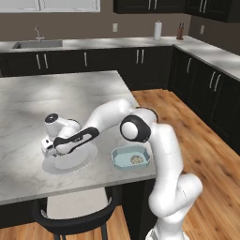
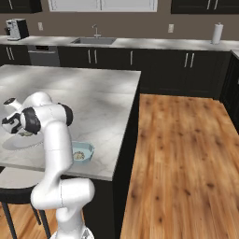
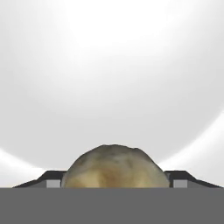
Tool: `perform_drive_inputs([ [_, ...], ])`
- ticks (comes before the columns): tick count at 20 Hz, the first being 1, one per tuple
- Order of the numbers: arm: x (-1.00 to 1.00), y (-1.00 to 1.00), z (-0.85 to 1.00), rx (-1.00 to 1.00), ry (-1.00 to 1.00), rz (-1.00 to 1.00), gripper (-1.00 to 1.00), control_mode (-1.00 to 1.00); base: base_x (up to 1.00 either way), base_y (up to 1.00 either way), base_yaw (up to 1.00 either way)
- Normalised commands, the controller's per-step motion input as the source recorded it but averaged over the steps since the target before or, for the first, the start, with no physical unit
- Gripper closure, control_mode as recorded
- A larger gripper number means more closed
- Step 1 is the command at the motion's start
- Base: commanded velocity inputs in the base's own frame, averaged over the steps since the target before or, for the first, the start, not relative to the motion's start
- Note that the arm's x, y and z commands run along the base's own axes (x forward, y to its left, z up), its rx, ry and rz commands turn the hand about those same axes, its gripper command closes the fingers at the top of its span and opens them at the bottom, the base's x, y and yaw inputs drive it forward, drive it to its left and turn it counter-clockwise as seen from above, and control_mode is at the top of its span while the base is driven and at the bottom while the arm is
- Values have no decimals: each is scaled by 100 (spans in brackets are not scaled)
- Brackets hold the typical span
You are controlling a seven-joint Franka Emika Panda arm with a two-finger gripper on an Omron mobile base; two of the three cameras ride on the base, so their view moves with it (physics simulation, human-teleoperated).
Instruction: Place two dumplings into each of the tupperware containers and then place the containers in the fridge.
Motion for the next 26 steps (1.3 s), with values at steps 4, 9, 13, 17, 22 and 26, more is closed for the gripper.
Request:
perform_drive_inputs([
  [4, -32, -62, 3, 13, 1, -29, 100, -100, 0, 0, 0],
  [9, -56, -95, 60, 18, 0, -32, 100, -100, 0, 0, 0],
  [13, -14, -97, 70, 15, 0, -49, 100, -100, 0, 0, 0],
  [17, -41, -100, 40, 23, -3, -28, 100, -100, 0, 0, 0],
  [22, -79, -100, 42, 23, -1, -17, 100, -100, 0, 0, 0],
  [26, -83, -100, 17, 6, -3, -21, 100, -100, 0, 0, 0],
])
